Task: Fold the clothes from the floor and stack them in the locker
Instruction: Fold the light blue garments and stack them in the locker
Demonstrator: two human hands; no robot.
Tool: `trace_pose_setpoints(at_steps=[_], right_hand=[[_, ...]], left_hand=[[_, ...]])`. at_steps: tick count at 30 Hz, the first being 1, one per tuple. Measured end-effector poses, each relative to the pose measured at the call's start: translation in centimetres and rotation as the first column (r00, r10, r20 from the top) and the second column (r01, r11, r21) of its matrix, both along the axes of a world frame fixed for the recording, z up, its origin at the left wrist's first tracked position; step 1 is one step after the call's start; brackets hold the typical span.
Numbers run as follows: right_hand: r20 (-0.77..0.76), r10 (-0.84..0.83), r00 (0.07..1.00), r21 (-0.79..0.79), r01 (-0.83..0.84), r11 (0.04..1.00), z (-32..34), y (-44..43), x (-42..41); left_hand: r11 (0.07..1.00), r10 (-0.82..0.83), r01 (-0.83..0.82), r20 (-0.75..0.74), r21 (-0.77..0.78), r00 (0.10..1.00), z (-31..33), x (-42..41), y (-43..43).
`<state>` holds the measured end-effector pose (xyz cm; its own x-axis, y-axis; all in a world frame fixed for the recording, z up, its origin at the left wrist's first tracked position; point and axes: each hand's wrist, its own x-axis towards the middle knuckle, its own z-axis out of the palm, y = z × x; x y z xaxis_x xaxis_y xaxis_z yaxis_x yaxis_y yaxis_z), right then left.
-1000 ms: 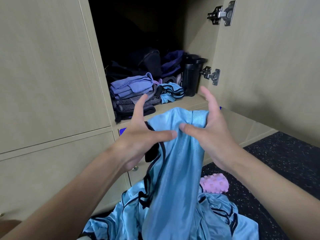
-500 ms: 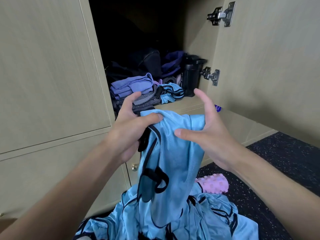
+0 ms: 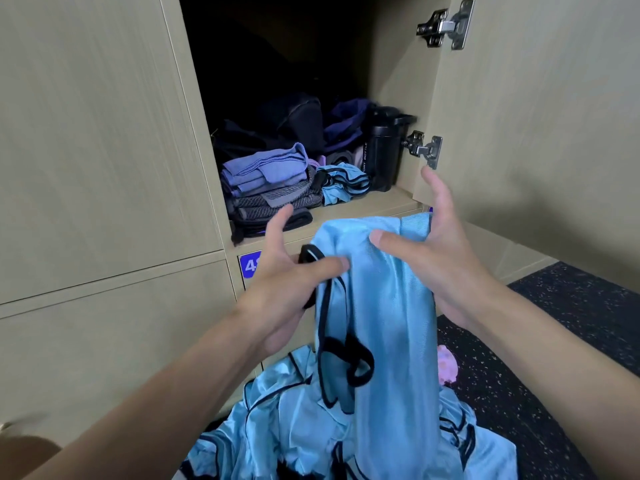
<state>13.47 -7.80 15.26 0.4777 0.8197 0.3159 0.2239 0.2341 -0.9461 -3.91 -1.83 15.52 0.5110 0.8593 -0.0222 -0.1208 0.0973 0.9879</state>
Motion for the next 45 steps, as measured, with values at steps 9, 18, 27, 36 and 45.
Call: trace_pose_setpoints(at_steps=[9, 18, 27, 36, 45], right_hand=[[-0.032, -0.119, 0.992, -0.073, 0.116, 0.991, 0.6, -0.6, 1.2], [0.028, -0.068, 0.997, -0.085, 0.07, 0.994, 1.2, -1.1, 0.9], [-0.21, -0.14, 0.968, -0.059, 0.131, 0.99, 0.8, -1.2, 0.5], [-0.168, -0.02, 0.986, -0.114, 0.001, 0.993, 2.1, -2.2, 0.5], [0.447, -0.015, 0.894, -0.257, 0.144, 0.956, 1.8, -2.1, 0.9]], left_hand=[[0.986, 0.157, -0.152, 0.091, -0.064, 0.983, 2.1, -0.8, 1.9], [0.998, 0.049, -0.044, 0.134, -0.038, 0.99, 2.5, -1.6, 3.1], [0.997, -0.004, 0.017, 0.167, -0.073, 0.986, 2.6, -1.8, 2.6], [0.999, 0.043, -0.04, 0.072, -0.034, 0.997, 2.5, -2.0, 2.9], [0.967, -0.063, 0.113, -0.213, 0.229, 0.975, 2.1, -2.3, 2.7]])
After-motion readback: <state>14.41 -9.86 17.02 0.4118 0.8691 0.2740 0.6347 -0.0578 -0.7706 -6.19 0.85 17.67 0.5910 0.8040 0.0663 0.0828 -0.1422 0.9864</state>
